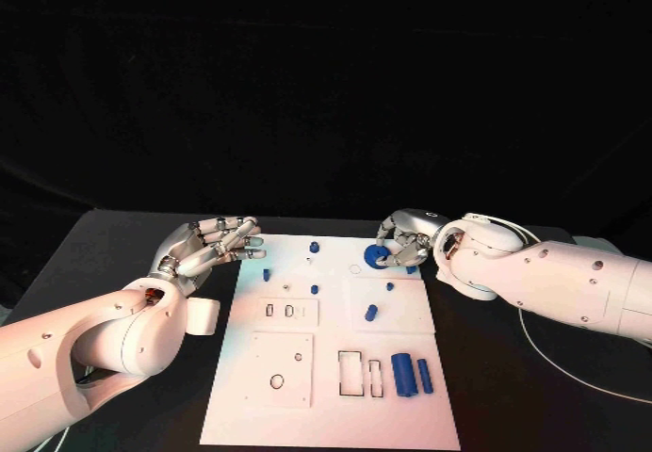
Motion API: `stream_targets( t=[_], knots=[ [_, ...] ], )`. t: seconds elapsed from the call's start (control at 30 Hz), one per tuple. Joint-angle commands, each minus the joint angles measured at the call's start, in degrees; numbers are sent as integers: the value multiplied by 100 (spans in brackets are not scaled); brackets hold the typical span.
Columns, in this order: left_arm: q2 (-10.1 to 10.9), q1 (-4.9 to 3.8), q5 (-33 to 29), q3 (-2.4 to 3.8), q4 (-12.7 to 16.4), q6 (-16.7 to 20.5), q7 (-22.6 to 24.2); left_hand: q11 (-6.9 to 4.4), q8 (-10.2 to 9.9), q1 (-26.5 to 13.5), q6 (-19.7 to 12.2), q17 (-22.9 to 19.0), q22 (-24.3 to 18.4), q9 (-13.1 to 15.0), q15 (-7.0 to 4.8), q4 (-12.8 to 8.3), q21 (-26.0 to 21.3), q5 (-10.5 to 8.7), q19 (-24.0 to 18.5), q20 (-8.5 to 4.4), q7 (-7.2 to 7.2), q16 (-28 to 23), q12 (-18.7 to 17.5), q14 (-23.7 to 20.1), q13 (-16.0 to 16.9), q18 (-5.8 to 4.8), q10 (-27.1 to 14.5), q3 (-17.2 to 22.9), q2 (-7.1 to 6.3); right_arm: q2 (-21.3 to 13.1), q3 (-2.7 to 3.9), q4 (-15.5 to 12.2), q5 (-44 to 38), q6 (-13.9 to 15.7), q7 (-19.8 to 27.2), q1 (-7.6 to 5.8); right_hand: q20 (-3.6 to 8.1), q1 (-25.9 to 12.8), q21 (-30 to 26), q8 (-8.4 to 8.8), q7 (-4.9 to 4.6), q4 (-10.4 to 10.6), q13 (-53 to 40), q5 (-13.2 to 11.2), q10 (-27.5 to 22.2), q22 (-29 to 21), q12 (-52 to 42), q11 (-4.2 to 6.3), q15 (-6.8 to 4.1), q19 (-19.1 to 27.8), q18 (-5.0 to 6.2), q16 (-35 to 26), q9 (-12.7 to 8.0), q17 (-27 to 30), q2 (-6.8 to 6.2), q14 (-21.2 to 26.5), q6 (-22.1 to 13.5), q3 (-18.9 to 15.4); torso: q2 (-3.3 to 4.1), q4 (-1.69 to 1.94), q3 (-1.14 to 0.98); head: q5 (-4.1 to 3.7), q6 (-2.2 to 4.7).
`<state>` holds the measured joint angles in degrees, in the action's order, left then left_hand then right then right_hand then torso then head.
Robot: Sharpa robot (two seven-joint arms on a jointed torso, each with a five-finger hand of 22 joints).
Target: Assemble the parts on the task board
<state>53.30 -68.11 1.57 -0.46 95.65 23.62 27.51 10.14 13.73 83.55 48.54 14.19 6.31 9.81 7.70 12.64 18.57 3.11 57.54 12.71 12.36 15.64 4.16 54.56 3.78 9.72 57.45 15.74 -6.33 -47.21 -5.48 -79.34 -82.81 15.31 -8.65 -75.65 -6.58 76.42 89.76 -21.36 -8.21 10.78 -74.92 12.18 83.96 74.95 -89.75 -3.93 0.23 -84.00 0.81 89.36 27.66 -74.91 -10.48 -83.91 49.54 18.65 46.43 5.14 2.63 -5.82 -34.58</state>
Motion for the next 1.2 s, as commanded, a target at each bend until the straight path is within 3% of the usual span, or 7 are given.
stream_targets(
  t=[0.03,0.37,0.6,0.87,1.0,1.13,1.2],
  knots=[
    [-10,-6,-10,5,5,-101,25,12,-24,-4,-28,5,-8,-9,4,-2,11,-2,35,20,42,-36,-37,-20,-2,74,-5,38,-31,4,-14,-40,-806,130,65,26,60,71,24,-19,35,-12,-1508,-14,604,1505,-25,52,-62,-600,-81,17,1,-1286,12,-564,108,88,-2,7,4,-8,-3],
    [-7,-6,-10,5,-2,-103,14,12,-24,-2,-27,6,-9,-9,4,-3,11,-2,35,20,43,-38,-37,-20,-2,74,-6,42,-27,3,-13,-186,-1154,570,-32,38,85,50,24,25,51,-4,-1508,50,604,1505,-25,72,-84,-600,-81,18,-44,-1292,-28,-565,170,189,-2,3,5,1,21],
    [-9,-6,-10,5,-9,-105,10,12,-25,2,-27,9,-10,-9,4,-7,11,-3,36,20,44,-41,-38,-21,-2,74,-7,50,-20,-27,-6,-512,-1326,972,-162,36,108,-5,24,85,70,11,-1508,247,604,1505,-25,91,-103,-600,-81,19,-99,-1296,-66,-566,262,358,-3,8,8,18,40],
    [-16,-6,-10,5,-14,-110,8,12,-25,2,-27,9,-10,-9,4,-7,11,-3,36,20,44,-41,-38,-21,-2,74,-7,50,-20,169,0,-882,-1600,1158,-363,13,111,-21,24,99,73,16,-1508,280,604,1505,-25,94,-106,-600,-81,19,-110,-1299,-65,-567,279,399,0,17,12,38,48],
    [-25,-6,-11,5,-14,-112,8,12,-25,2,-27,9,-10,-9,4,-7,11,-3,36,20,44,-41,-38,-21,-2,74,-7,50,-20,372,1,-889,-1682,1160,-418,-4,112,-24,24,103,74,17,-1508,284,604,1505,-25,96,-107,-600,-81,19,-113,-1297,-60,-566,284,412,-4,17,15,60,45],
    [-28,-6,-11,5,-11,-111,8,12,-25,2,-27,9,-10,-9,4,-7,11,-3,36,20,44,-41,-38,-21,-2,74,-7,50,-20,609,-1,-782,-1720,1114,-439,-17,113,-26,24,105,74,18,-1508,285,604,1505,-25,96,-107,-600,-81,19,-115,-1296,-59,-566,285,417,-6,22,32,60,41],
    [-31,-6,-11,5,-8,-111,9,12,-25,2,-27,9,-10,-9,4,-7,11,-3,36,20,44,-41,-38,-21,-2,74,-7,50,-20,740,-5,-695,-1728,1090,-440,-19,113,-26,24,105,74,18,-1508,285,604,1505,-25,96,-107,-600,-81,19,-115,-1296,-59,-566,285,417,0,8,23,77,48]
  ],
)
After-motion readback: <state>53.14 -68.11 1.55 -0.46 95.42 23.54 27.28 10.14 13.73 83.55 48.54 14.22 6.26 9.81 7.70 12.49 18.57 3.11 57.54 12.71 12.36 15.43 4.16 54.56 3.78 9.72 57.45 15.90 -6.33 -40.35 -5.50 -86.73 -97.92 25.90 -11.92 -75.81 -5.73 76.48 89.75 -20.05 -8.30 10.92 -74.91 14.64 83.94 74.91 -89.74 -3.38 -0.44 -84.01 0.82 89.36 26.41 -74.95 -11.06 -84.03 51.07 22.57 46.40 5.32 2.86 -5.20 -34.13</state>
